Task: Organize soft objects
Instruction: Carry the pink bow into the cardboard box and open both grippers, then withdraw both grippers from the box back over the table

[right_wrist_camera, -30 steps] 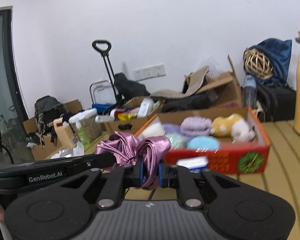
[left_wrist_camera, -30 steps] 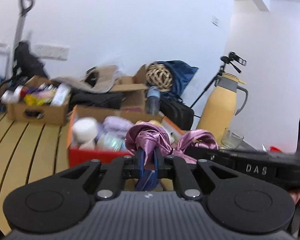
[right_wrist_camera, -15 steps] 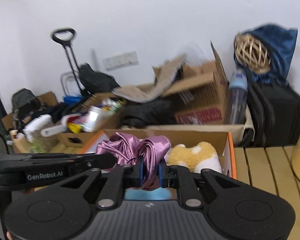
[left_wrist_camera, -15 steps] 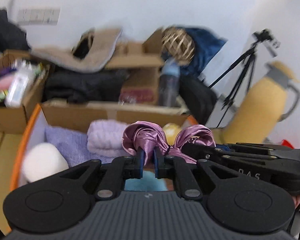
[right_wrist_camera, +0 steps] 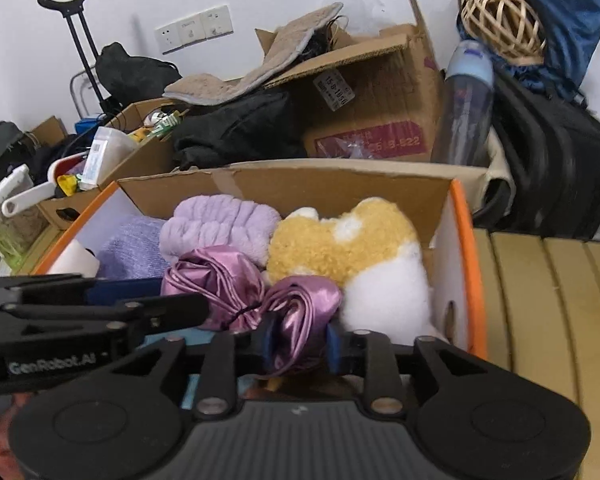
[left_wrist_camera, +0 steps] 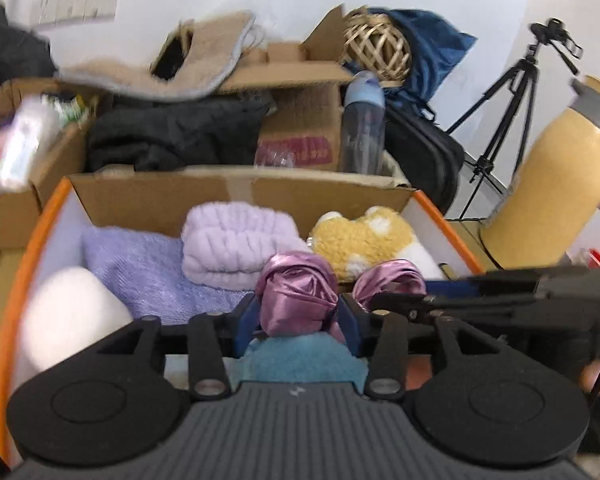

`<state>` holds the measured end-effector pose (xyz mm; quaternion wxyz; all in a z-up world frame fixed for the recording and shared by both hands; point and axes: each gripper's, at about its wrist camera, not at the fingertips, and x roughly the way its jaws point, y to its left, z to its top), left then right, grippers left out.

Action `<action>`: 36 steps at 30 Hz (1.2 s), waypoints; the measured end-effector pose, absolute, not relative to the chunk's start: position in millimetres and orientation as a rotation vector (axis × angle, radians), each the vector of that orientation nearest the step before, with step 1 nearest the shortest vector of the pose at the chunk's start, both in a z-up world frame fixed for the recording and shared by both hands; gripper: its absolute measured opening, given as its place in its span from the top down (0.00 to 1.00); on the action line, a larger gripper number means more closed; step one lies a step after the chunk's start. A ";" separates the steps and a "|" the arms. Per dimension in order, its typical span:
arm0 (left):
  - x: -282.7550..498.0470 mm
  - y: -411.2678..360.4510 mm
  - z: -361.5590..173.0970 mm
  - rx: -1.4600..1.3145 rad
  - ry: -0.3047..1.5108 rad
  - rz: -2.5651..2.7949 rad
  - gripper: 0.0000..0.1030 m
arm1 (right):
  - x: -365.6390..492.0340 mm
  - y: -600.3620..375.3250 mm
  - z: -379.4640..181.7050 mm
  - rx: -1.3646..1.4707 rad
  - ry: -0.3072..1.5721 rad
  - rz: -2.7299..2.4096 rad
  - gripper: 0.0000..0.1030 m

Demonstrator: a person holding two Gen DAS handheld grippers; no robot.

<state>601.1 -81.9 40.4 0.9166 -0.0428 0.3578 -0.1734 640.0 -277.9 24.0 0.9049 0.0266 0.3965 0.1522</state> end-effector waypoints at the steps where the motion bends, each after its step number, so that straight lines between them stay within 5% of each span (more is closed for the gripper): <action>1: 591.8 -81.0 48.6 -0.062 0.713 -0.359 0.53 | 635.0 -279.1 31.4 0.060 0.808 0.316 0.57; 3: 572.0 -76.4 66.4 -0.021 0.676 -0.355 0.52 | 619.2 -285.5 50.5 0.070 0.777 0.312 0.44; 19: 368.2 -22.2 188.4 0.068 0.438 -0.290 0.28 | 420.2 -325.4 184.2 0.031 0.525 0.254 0.26; 36: 80.0 43.6 101.4 -0.028 0.269 -0.185 0.07 | 133.6 -307.4 85.1 0.055 0.399 0.346 0.12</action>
